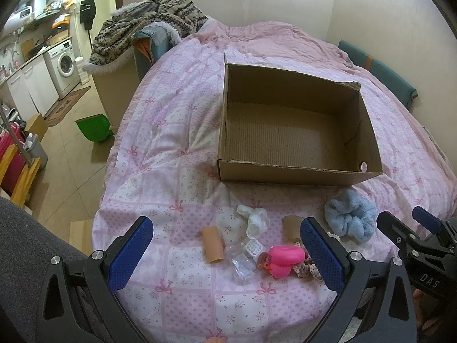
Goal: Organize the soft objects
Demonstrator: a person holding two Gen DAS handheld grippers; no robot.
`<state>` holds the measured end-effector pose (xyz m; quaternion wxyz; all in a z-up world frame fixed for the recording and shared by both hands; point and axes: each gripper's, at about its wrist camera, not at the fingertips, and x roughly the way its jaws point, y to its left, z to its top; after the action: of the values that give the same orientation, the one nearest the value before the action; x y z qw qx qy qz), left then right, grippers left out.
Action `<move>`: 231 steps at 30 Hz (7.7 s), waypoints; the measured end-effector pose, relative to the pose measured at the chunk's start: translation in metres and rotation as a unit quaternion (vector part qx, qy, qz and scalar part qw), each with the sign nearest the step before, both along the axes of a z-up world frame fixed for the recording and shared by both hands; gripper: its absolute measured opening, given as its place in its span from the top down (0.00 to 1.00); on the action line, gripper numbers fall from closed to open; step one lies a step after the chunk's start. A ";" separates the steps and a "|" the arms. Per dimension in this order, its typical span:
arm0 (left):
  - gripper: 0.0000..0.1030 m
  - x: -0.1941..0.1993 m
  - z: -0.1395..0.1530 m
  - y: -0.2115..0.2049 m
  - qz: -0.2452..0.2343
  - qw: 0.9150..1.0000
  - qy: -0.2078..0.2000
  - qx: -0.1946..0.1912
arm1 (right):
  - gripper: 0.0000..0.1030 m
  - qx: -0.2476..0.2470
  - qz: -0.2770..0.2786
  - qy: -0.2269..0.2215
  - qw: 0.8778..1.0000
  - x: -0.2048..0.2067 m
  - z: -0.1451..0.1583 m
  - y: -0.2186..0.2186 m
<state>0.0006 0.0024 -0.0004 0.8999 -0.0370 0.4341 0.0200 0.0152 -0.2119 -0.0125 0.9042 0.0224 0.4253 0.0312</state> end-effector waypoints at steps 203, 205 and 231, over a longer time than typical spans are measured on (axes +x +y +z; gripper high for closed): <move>0.94 0.167 -0.028 -0.028 -0.070 0.995 0.057 -0.035 | 0.72 0.120 0.069 0.126 0.982 0.150 -0.043 -0.012; 0.94 0.166 -0.028 -0.028 -0.070 0.995 0.057 -0.036 | 0.72 0.119 0.070 0.126 0.982 0.150 -0.044 -0.011; 0.79 0.165 -0.026 -0.031 -0.075 0.995 0.054 -0.024 | 0.36 0.131 0.065 0.080 0.986 0.147 -0.026 -0.018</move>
<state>0.1661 -0.0283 -0.0264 0.8731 -0.0251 0.4838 -0.0557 0.1619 -0.2295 -0.0386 0.8524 0.1155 0.4895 0.1433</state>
